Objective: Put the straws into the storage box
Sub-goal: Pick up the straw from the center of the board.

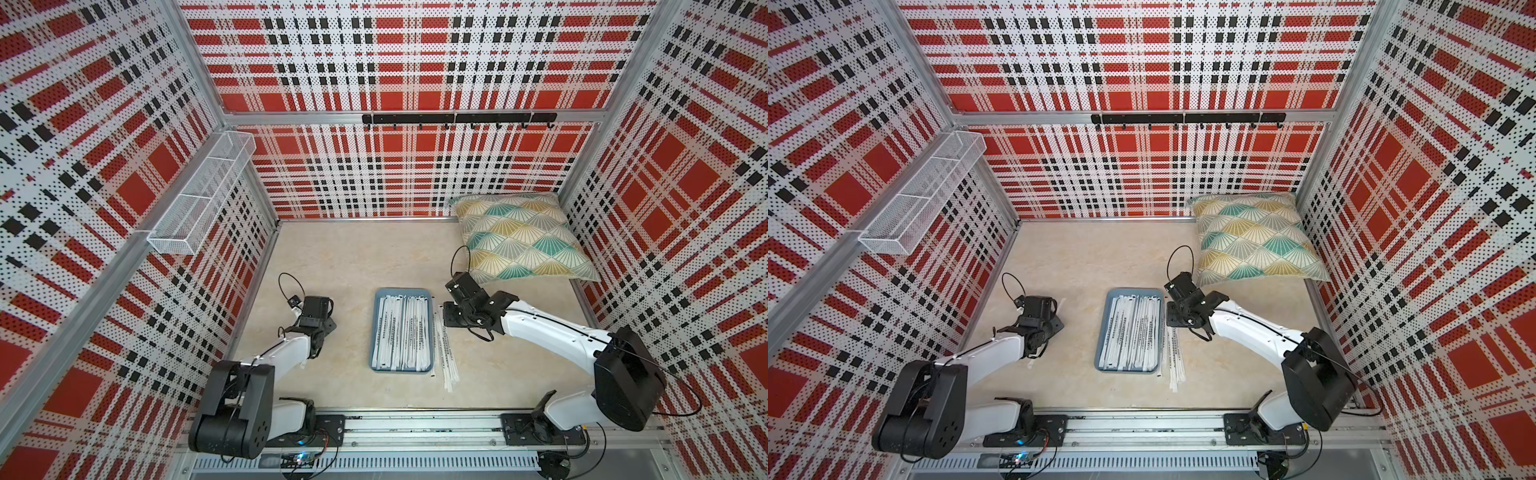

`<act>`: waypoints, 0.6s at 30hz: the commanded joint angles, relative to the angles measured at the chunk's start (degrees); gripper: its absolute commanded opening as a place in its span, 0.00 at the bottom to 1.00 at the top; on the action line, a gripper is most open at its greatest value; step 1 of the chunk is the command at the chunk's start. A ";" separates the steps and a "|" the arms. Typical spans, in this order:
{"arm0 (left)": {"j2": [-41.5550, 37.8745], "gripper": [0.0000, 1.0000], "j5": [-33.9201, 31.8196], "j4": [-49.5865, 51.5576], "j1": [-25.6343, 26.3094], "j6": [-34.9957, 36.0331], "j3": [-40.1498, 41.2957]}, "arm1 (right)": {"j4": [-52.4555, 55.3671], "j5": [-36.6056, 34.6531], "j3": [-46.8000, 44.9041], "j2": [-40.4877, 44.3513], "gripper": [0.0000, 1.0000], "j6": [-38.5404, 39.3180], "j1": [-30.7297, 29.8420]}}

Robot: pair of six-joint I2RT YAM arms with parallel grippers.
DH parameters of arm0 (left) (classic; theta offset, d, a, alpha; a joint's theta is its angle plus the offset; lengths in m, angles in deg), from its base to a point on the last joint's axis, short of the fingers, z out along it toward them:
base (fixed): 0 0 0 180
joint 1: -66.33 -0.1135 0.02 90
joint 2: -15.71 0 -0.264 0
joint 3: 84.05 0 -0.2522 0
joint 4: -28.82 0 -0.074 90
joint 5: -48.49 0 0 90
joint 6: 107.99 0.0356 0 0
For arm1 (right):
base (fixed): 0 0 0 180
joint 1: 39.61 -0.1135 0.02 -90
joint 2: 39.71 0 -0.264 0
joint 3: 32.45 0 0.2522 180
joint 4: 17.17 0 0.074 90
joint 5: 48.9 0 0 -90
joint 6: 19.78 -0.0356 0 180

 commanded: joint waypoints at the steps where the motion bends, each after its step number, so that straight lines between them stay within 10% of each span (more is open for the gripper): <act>1: -0.26 0.53 3.46 3.58 4.13 -3.67 -0.68 | -1.87 0.45 0.77 -0.21 0.28 0.58 0.43; 9: 6.01 0.50 2.26 12.16 12.18 1.31 -7.96 | -2.58 0.01 -0.18 0.84 0.29 0.34 0.38; 18: 10.91 0.19 -2.27 16.36 16.99 2.40 -12.21 | -2.69 -0.52 -0.78 1.81 0.29 -0.66 0.36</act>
